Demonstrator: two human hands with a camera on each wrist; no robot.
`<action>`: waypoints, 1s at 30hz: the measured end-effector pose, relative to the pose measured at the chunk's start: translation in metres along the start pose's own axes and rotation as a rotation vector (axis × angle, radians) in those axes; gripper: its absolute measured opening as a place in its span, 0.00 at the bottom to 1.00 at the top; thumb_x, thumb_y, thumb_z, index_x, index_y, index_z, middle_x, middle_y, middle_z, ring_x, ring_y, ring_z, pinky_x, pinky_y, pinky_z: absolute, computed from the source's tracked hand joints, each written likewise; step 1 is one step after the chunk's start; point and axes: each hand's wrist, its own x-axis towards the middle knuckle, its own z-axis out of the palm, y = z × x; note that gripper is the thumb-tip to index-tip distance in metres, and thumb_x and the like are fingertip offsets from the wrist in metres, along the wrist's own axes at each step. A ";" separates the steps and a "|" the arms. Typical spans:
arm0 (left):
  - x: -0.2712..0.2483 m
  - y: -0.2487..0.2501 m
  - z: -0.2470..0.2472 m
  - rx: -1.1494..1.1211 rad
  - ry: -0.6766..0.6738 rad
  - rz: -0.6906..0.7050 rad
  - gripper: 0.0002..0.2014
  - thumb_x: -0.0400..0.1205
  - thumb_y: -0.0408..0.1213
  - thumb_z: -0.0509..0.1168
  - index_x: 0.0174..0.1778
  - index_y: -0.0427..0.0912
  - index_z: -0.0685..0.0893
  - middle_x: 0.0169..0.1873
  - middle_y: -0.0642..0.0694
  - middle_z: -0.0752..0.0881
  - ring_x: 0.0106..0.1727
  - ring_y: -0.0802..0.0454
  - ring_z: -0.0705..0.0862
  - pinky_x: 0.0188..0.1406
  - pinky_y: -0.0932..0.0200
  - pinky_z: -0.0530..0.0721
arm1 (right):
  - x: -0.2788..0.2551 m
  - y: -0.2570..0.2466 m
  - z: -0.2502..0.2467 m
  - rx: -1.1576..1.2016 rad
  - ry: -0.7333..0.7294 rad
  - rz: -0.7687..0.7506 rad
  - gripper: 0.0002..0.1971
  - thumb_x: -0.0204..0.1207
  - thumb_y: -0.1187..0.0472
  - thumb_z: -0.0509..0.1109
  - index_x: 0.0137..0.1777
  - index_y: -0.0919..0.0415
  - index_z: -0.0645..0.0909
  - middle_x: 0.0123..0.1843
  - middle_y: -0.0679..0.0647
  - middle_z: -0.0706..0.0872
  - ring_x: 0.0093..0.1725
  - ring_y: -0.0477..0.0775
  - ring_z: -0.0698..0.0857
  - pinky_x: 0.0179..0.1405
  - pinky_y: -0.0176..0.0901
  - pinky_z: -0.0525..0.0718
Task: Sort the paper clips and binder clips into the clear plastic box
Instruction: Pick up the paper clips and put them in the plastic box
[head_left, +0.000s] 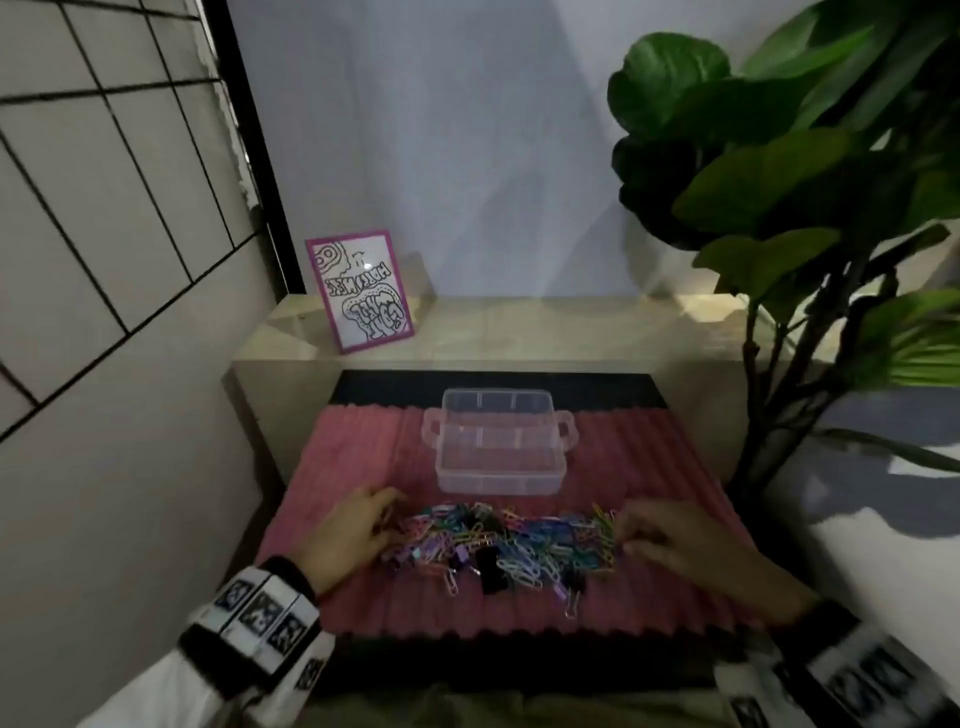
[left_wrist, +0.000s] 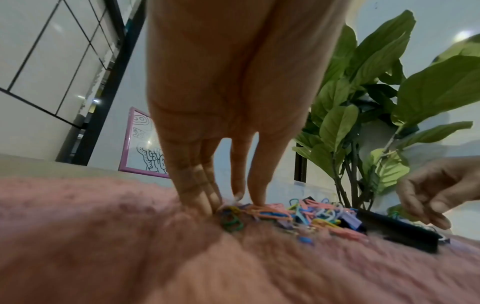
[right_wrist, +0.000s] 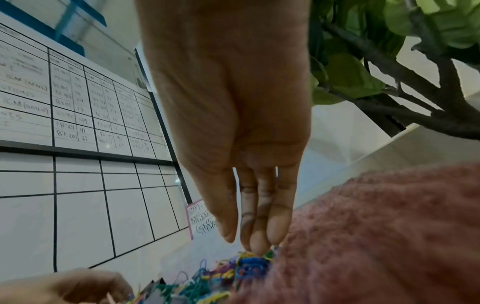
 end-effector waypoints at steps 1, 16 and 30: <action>0.000 0.002 0.001 -0.004 -0.001 -0.008 0.21 0.77 0.35 0.65 0.67 0.45 0.75 0.58 0.43 0.80 0.59 0.49 0.78 0.53 0.65 0.70 | 0.003 0.000 0.002 0.025 0.020 0.004 0.18 0.72 0.67 0.71 0.38 0.38 0.75 0.39 0.38 0.85 0.46 0.31 0.83 0.43 0.22 0.76; -0.003 0.020 -0.015 -0.332 0.078 -0.004 0.13 0.69 0.27 0.73 0.37 0.52 0.82 0.38 0.53 0.86 0.39 0.65 0.84 0.40 0.77 0.76 | 0.058 -0.082 0.039 0.051 -0.112 -0.069 0.08 0.76 0.68 0.67 0.52 0.61 0.83 0.42 0.44 0.83 0.39 0.34 0.80 0.40 0.22 0.77; -0.004 0.015 -0.032 -0.684 0.129 -0.010 0.11 0.76 0.24 0.66 0.37 0.45 0.88 0.36 0.50 0.90 0.34 0.62 0.86 0.39 0.74 0.84 | 0.069 -0.089 -0.027 -0.172 -0.233 -0.233 0.06 0.77 0.66 0.67 0.52 0.63 0.83 0.44 0.52 0.88 0.36 0.31 0.82 0.41 0.20 0.77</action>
